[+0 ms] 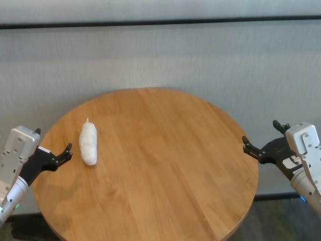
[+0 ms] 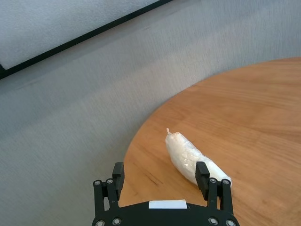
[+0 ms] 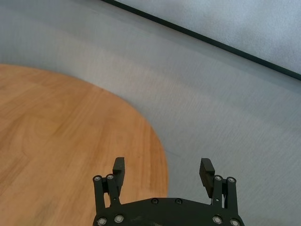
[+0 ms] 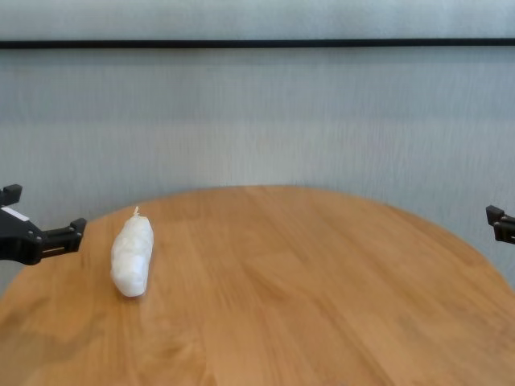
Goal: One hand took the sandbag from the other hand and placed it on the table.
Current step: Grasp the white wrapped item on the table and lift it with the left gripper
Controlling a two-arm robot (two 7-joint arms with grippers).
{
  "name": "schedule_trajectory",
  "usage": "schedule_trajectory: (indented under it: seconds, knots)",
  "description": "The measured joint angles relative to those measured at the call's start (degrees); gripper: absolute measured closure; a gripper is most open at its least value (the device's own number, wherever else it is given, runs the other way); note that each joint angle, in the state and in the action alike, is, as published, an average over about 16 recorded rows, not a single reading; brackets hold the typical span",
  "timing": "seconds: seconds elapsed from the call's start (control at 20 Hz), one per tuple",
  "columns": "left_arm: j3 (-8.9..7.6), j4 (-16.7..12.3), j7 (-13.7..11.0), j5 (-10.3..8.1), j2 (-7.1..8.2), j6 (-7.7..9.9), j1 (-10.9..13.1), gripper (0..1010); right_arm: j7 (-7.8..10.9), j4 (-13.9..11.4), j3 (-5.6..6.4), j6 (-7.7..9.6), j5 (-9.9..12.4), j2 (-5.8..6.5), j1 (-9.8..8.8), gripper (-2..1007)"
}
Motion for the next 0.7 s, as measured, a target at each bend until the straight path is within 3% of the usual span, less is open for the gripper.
schedule_trajectory:
  seconds: [0.7]
  knots:
    - [0.00, 0.00, 0.00, 0.00, 0.00, 0.00, 0.00, 10, 0.00, 0.00, 0.00, 0.00, 0.00, 0.00, 0.00, 3]
